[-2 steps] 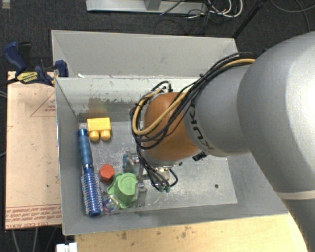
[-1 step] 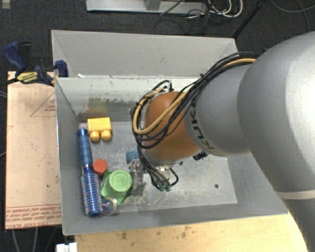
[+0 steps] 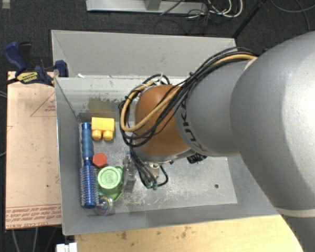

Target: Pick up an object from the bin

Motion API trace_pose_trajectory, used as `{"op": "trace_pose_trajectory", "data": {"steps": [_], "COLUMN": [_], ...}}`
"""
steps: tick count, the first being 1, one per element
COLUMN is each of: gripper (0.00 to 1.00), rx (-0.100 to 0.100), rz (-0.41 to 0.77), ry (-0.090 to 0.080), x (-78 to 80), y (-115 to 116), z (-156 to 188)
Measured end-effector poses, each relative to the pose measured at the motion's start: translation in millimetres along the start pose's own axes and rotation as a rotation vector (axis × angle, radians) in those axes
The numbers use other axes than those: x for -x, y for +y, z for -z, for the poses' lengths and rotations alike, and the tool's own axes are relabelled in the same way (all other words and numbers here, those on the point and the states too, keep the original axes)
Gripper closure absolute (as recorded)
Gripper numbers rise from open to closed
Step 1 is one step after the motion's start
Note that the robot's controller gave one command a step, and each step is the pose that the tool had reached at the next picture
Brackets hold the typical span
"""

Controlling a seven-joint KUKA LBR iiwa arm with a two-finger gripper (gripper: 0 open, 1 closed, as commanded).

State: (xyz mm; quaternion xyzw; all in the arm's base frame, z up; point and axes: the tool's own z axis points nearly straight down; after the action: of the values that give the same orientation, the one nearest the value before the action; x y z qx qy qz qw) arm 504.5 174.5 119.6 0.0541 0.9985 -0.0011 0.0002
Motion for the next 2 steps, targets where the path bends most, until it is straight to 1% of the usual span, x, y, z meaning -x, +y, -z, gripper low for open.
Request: {"op": "trace_pose_trajectory", "data": {"steps": [1, 2], "gripper": [1.00, 1.00], "rx": [-0.028, 0.008], "rz": [0.240, 0.219], "ry": [0.005, -0.012], "x": [48.0, 65.3], "y": [36.1, 64.9], "z": [18.3, 127.4]}}
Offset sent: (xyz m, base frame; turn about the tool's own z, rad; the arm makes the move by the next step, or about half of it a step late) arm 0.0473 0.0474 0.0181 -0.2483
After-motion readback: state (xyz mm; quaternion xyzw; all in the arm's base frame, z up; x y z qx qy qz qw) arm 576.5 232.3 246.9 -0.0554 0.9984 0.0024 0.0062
